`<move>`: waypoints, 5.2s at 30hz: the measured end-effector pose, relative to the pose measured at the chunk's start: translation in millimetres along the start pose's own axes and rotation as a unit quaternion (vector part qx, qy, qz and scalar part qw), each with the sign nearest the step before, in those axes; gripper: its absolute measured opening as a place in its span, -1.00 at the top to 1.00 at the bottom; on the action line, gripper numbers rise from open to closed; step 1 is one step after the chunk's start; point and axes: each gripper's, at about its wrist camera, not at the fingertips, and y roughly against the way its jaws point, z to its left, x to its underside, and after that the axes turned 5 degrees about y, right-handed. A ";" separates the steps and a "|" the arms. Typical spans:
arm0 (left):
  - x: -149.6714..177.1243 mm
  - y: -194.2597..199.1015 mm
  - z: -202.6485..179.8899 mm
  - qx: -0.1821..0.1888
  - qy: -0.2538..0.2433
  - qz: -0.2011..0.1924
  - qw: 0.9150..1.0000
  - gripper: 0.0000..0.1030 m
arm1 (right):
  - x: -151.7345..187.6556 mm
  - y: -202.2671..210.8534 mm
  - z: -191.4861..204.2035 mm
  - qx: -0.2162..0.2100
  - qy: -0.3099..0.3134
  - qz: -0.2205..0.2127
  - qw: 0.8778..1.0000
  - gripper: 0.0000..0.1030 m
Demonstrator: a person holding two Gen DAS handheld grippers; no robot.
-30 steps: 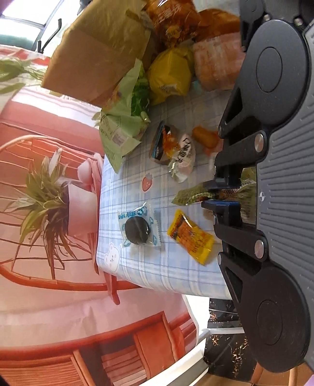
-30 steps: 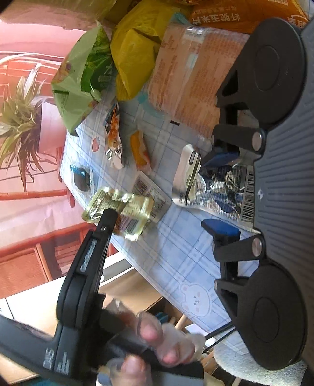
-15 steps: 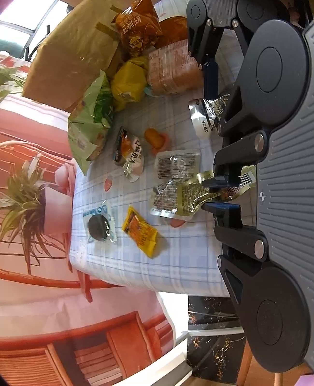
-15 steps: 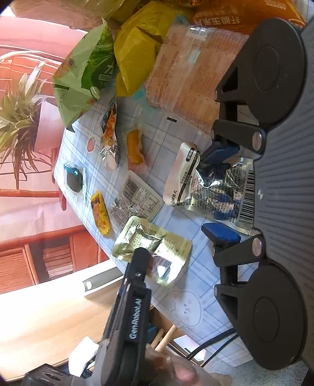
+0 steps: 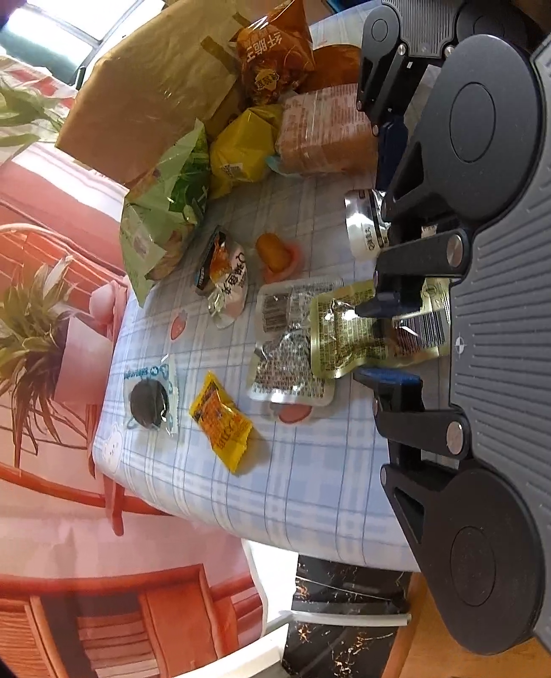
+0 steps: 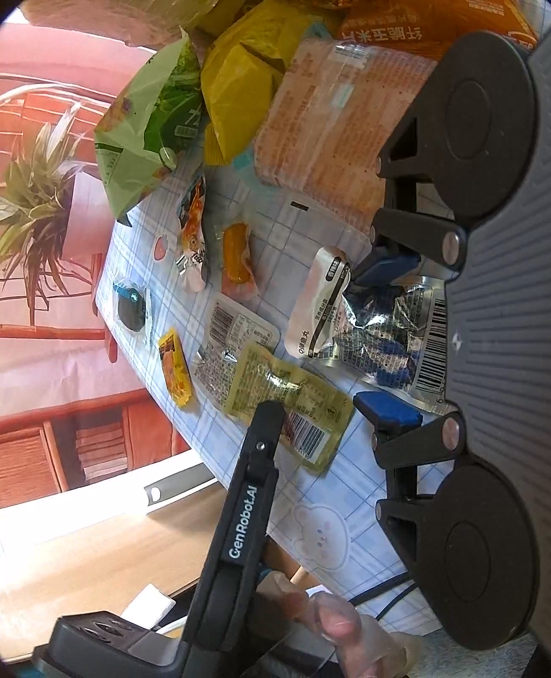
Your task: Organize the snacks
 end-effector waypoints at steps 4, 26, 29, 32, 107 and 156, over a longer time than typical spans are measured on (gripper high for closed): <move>1.5 -1.3 -8.3 -0.011 -0.028 0.002 1.000 0.39 | 0.2 0.3 -0.9 -0.003 -0.001 0.000 1.000 -0.16; 2.7 -19.5 -48.2 -0.096 -0.118 0.009 0.988 -0.26 | 6.8 8.2 -9.8 -0.005 -0.008 0.012 1.000 -0.02; 2.3 -19.3 -48.4 -0.100 -0.118 0.008 0.988 -0.24 | 8.4 9.6 -12.5 -0.006 -0.012 0.011 1.000 -0.02; 3.3 -16.0 -46.4 -0.096 -0.118 0.005 0.988 -0.12 | 9.6 10.6 -14.0 -0.008 -0.017 0.008 1.000 -0.02; 14.7 38.6 -19.9 -0.028 -0.042 -0.045 0.998 0.26 | 1.1 -6.5 9.5 0.016 0.053 -0.022 0.998 0.13; -139.8 56.5 -264.0 0.079 -0.149 -0.186 0.968 0.26 | -46.7 243.3 -205.9 0.189 -0.047 -0.273 0.942 0.33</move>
